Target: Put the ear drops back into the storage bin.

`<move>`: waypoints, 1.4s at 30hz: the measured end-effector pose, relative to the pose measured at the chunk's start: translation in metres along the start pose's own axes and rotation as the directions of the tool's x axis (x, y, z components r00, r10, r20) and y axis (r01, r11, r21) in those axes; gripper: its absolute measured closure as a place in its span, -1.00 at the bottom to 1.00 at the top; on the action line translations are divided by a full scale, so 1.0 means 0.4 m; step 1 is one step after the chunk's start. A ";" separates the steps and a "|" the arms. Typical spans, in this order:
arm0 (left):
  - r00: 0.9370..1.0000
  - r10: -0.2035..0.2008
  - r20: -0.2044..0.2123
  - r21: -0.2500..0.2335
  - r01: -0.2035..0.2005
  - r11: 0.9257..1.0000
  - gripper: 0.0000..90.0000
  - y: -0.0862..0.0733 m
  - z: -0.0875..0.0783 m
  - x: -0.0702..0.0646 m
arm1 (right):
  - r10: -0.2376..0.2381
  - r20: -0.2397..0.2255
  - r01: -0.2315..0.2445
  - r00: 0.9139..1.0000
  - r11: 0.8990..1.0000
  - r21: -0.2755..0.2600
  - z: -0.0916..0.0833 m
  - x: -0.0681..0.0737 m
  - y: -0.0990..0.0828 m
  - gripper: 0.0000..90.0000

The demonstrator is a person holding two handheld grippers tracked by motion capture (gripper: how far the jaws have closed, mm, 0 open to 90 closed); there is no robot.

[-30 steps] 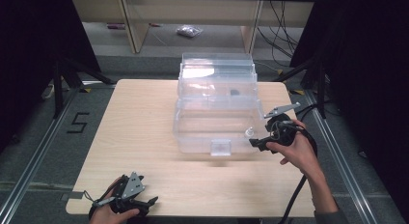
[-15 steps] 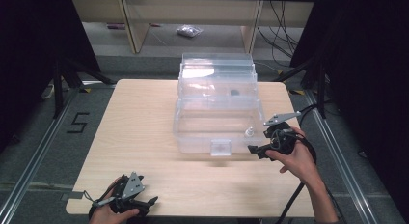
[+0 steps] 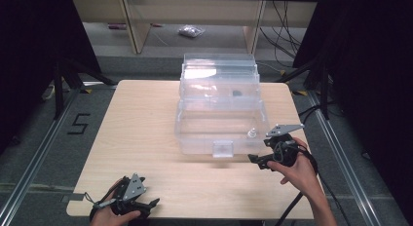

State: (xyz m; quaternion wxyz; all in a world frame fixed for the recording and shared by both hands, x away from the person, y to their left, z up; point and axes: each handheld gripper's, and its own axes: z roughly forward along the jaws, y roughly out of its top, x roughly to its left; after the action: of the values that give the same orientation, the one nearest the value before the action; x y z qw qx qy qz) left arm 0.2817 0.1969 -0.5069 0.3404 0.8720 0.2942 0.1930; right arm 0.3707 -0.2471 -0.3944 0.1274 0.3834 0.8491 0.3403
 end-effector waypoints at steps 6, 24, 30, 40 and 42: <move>1.000 -0.010 0.000 0.000 0.010 1.000 -0.66 -0.001 0.000 -0.002 | 0.019 -0.001 -0.019 1.000 1.000 -0.005 0.009 0.016 -0.021 -0.59; 1.000 0.007 0.000 0.001 -0.007 1.000 -0.66 0.001 -0.001 -0.001 | 0.014 0.010 -0.014 1.000 0.999 -0.046 0.018 0.043 -0.073 -0.59; 1.000 0.018 -0.001 0.010 -0.018 1.000 -0.66 0.001 -0.001 0.002 | 0.018 0.004 -0.018 1.000 0.998 -0.065 0.027 0.052 -0.093 -0.59; 1.000 0.016 -0.001 0.009 -0.016 1.000 -0.66 0.001 -0.002 0.002 | 0.025 -0.011 -0.026 1.000 0.997 -0.067 0.054 0.066 -0.141 -0.62; 1.000 0.016 -0.001 0.008 -0.016 1.000 -0.66 0.001 -0.002 0.001 | 0.042 -0.010 -0.043 0.999 0.997 -0.068 0.056 0.069 -0.144 -0.63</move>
State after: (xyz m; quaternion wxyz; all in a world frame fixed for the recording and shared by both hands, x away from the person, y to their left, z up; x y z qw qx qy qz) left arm 0.2819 0.1974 -0.5061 0.3351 0.8756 0.2883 0.1949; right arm 0.3302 -0.2432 -0.4484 0.1296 0.3953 0.8292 0.3734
